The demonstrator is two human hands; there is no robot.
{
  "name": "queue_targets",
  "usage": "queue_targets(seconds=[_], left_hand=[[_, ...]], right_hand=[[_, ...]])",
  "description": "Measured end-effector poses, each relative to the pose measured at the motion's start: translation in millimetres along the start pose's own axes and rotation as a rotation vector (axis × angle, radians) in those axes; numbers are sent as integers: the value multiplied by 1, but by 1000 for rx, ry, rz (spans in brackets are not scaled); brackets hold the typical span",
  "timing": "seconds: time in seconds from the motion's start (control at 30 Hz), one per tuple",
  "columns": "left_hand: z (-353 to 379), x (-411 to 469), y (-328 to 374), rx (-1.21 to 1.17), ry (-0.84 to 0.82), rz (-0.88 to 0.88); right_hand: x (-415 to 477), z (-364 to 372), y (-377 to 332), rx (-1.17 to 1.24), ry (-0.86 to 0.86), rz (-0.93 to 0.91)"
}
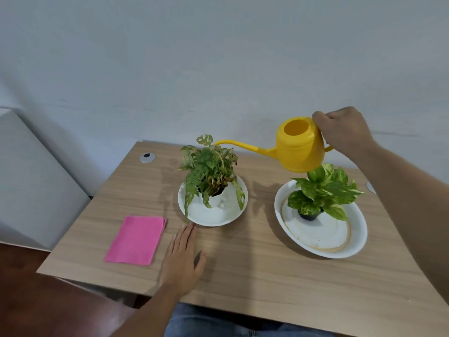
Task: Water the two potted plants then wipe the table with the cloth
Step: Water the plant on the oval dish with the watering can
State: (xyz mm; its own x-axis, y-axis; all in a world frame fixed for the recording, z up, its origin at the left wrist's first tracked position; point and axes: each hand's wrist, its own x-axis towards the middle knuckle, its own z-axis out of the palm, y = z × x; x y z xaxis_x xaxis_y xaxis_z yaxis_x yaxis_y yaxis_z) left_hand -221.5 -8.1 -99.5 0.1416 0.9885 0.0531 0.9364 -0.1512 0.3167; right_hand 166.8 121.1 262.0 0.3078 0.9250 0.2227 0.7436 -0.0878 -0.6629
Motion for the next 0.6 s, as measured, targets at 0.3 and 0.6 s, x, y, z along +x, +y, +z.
queue_targets(seconds=[0.3, 0.6], left_hand=[[0, 1, -1, -22, 7, 1], [3, 2, -1, -31, 28, 3]], right_hand=[[-16, -13, 20, -14, -33, -34], [-19, -54, 56, -80, 17, 36]])
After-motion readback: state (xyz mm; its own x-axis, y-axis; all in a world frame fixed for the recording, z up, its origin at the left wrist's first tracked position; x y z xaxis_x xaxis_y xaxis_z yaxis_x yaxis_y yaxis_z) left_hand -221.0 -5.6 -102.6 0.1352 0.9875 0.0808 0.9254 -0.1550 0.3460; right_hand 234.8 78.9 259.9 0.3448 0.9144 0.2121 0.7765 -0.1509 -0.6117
